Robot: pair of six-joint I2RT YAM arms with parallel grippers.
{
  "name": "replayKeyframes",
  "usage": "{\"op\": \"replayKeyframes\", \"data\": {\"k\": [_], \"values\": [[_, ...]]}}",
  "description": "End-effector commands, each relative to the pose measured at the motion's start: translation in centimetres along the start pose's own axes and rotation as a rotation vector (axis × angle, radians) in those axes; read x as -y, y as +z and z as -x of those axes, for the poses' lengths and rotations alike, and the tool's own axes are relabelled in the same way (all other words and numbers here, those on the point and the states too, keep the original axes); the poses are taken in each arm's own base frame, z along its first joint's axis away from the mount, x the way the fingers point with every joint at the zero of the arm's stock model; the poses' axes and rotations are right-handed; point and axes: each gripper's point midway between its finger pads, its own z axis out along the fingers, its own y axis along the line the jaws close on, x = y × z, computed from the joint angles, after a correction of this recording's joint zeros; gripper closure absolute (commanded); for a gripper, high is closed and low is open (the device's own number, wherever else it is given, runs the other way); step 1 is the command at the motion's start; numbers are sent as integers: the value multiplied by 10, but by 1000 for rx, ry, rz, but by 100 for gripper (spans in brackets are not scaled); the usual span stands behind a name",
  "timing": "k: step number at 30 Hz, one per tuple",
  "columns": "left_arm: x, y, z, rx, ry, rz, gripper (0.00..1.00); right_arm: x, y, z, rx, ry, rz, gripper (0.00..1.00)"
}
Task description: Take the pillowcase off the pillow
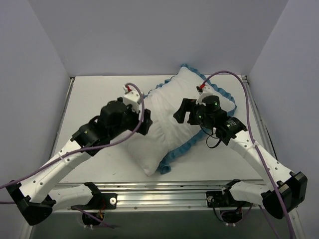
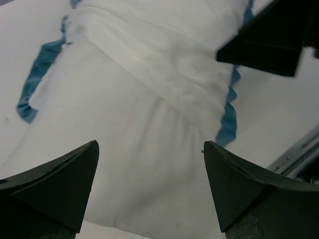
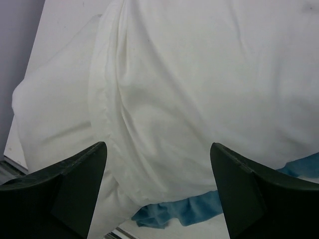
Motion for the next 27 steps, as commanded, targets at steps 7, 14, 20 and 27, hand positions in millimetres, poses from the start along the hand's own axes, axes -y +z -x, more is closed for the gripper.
{"op": "replayKeyframes", "data": {"k": [7,14,20,27], "values": [[64,-6,-63,-80,282,69,6,42,17,-3,5,79,-112,19],[80,18,-114,-198,324,161,6,64,20,-13,-9,103,-154,17],[71,40,-171,-329,345,253,6,76,10,-21,-13,128,-164,16],[52,65,-204,-393,263,324,27,79,3,-36,-28,133,-144,15]]}}
